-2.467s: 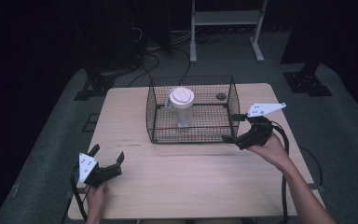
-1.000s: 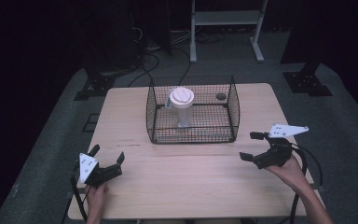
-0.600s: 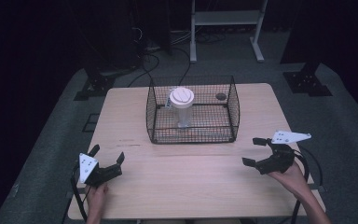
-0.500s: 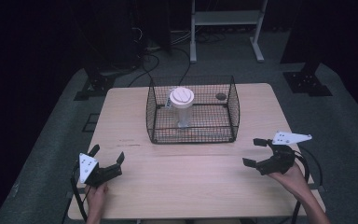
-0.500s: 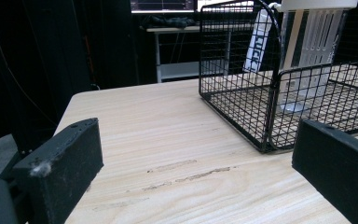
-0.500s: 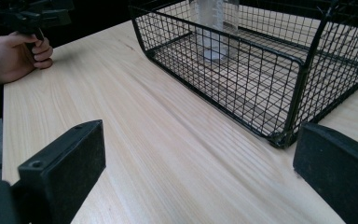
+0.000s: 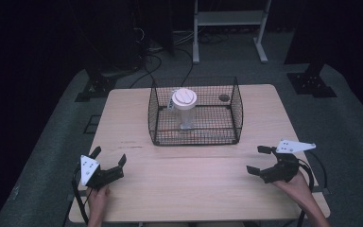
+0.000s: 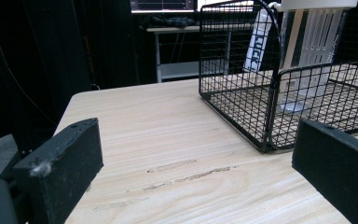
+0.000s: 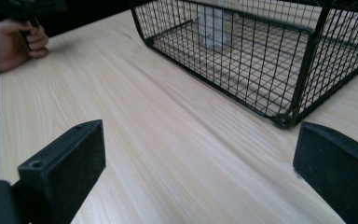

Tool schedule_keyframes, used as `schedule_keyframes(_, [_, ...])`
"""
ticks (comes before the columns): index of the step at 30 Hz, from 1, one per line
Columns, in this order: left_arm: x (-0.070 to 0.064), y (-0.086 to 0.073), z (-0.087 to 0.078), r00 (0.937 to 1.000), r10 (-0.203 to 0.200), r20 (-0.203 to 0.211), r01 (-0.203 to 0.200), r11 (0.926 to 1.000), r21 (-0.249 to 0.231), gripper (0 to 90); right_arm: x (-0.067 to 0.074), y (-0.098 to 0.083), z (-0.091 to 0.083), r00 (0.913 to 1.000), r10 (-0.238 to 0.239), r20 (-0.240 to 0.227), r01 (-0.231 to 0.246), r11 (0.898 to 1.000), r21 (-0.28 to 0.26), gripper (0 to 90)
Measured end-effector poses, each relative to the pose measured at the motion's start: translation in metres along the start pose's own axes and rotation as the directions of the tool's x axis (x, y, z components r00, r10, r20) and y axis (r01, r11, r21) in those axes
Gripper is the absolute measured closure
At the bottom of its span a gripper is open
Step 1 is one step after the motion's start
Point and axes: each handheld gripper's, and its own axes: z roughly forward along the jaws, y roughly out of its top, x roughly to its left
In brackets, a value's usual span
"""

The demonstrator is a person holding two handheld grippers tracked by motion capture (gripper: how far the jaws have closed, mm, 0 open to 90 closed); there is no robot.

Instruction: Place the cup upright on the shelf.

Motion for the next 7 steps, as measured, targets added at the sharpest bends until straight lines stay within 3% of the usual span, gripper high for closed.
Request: schedule_keyframes(7, [0.0002,-0.0001,0.0001,1.0,-0.004,-0.001,0.004,1.0,-0.001,0.9,0.0073,-0.0111,0.0052,1.0,-0.001,-0.005,0.001,1.0,0.016,1.6])
